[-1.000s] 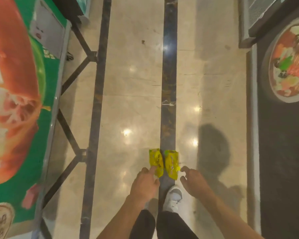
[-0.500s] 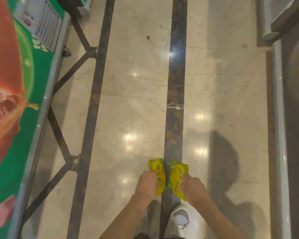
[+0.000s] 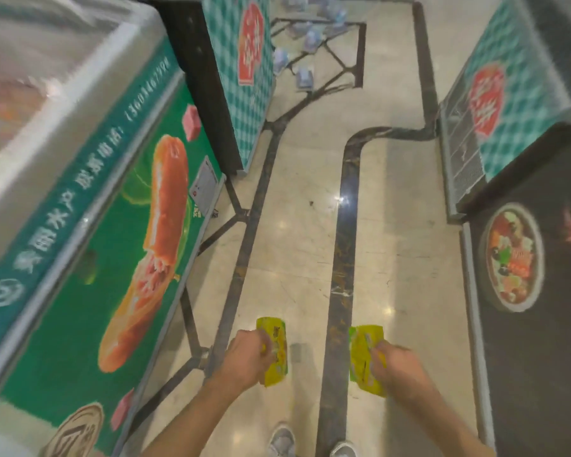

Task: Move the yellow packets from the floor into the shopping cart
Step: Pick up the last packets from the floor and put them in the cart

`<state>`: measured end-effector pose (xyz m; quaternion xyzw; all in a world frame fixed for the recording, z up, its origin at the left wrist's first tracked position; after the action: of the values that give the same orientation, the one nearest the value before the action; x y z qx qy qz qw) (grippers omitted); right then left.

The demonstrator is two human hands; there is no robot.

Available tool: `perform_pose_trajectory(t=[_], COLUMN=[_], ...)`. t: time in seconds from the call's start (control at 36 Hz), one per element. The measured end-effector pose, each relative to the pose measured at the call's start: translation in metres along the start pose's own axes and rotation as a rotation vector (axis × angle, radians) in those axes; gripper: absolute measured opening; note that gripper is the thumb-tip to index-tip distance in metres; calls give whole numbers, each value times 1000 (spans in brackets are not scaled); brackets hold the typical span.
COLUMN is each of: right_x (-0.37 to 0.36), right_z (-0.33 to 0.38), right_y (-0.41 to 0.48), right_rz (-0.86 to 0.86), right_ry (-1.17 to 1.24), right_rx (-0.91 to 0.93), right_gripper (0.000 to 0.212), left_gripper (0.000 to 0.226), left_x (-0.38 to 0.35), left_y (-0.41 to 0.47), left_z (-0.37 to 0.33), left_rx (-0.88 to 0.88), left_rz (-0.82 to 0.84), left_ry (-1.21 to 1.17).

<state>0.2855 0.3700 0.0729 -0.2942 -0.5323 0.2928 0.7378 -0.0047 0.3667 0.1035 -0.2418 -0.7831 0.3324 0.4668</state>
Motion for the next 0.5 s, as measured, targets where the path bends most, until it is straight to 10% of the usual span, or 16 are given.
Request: perform_pose_trajectory(t=[0.5], right_x=[283], right_z=[171], right_y=[-293], right_rz=[-419], right_ry=[20], right_rx=[341], right_gripper=[8], left_gripper=[7], left_x=[267], left_y=[-293], left_z=[-99], left_rx=[-91], left_rz=[-386], left_ry=[82])
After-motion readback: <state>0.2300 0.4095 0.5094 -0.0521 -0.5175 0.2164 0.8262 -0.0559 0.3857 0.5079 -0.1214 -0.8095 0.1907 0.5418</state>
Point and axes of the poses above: each hand's wrist, its own y-axis towards the middle knuckle, its own x-axis out of the back of the hand, z = x × y, the point moved 5 cm from there along y, towards the middle knuckle, and after that the axes turned 13 degrees about z, right-handed, at the moved point
